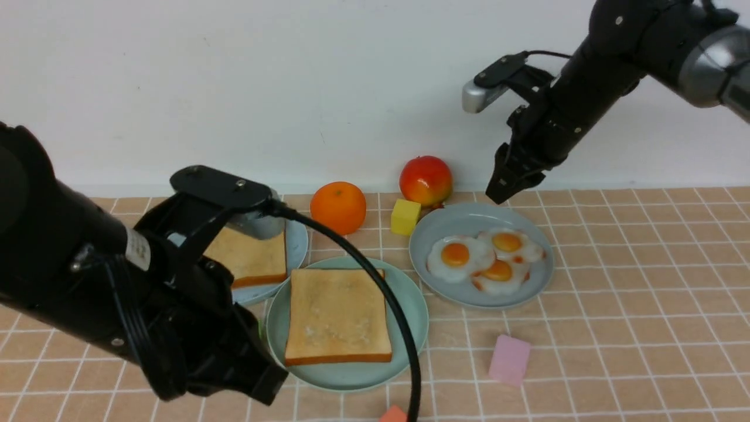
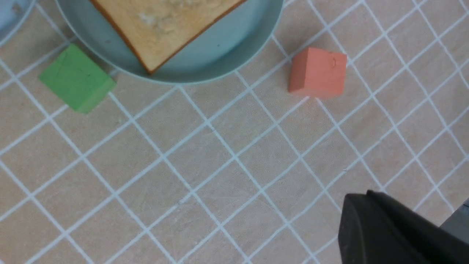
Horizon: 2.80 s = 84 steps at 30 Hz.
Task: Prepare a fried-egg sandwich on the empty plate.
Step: Use the right arm to grab a fried egg
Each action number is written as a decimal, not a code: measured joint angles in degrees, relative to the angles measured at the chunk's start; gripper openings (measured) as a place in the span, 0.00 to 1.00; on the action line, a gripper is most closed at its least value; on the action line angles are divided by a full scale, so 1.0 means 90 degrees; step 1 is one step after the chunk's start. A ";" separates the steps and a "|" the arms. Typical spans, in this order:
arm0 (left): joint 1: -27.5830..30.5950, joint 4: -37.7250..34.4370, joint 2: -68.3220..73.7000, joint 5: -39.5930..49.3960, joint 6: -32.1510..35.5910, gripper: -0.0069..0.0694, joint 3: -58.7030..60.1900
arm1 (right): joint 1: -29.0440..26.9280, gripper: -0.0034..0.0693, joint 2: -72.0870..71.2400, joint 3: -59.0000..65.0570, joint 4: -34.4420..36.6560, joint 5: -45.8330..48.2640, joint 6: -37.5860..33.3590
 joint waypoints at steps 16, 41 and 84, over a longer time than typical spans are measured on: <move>0.0000 -0.0070 0.0000 -0.0090 0.0304 0.08 0.0246 | 0.0883 0.39 0.0755 -0.0034 -0.1788 -0.0890 -0.0379; 0.0000 -0.0065 0.0000 -0.0108 0.0304 0.10 0.0250 | 0.0883 0.47 0.1128 -0.0040 -0.1857 -0.1613 -0.0503; 0.0000 -0.0071 0.0000 -0.0032 0.0176 0.16 0.0250 | 0.0378 0.03 0.0979 -0.0070 0.0099 -0.0794 -0.0806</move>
